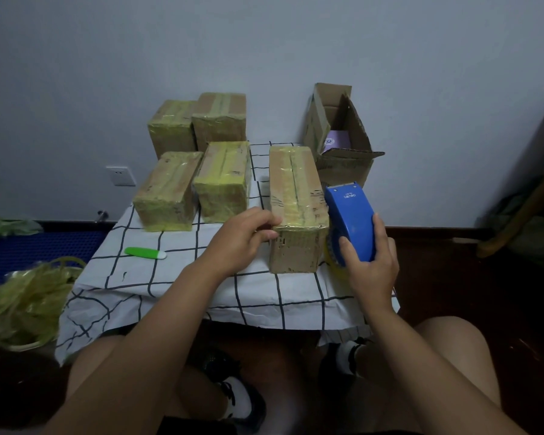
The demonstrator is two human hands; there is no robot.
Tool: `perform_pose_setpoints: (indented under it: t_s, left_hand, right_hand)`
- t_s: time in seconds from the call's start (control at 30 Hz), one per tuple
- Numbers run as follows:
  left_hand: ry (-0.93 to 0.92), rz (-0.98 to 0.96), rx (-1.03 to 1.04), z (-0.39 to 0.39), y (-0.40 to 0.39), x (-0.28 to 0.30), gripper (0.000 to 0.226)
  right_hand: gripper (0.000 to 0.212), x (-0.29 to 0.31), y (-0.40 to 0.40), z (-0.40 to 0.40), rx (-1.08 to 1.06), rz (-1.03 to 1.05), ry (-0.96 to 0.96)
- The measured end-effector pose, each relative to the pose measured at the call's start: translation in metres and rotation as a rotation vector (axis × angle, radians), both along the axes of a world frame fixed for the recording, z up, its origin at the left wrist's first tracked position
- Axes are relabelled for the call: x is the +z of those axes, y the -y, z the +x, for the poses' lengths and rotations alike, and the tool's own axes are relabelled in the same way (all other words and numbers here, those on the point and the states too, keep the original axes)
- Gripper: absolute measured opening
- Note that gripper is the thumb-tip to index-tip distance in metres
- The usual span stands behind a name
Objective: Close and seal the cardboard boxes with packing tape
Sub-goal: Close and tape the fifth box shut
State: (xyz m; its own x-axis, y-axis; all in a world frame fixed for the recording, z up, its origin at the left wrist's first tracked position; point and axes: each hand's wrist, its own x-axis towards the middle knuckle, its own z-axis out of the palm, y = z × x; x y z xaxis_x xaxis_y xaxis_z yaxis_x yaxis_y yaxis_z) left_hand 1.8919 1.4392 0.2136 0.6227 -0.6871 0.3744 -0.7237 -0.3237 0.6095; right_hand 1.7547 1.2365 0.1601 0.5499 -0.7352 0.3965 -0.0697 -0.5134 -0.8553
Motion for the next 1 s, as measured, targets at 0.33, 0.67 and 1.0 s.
perform_pose_setpoints:
  t_s: [0.33,0.67,1.0]
  left_hand:
    - [0.18,0.028,0.135,-0.018,0.002,-0.005,0.044]
    - [0.445,0.04,0.123,-0.027,0.045,0.003,0.013]
    - [0.504,0.153,0.117,-0.03,0.048,0.008,0.018]
  right_hand:
    - [0.081,-0.001,0.001,-0.002,0.015,-0.014,-0.005]
    - [0.077,0.002,0.002,-0.003,0.015,0.0,-0.035]
    - [0.078,0.004,0.002,-0.004,0.027,0.025,-0.033]
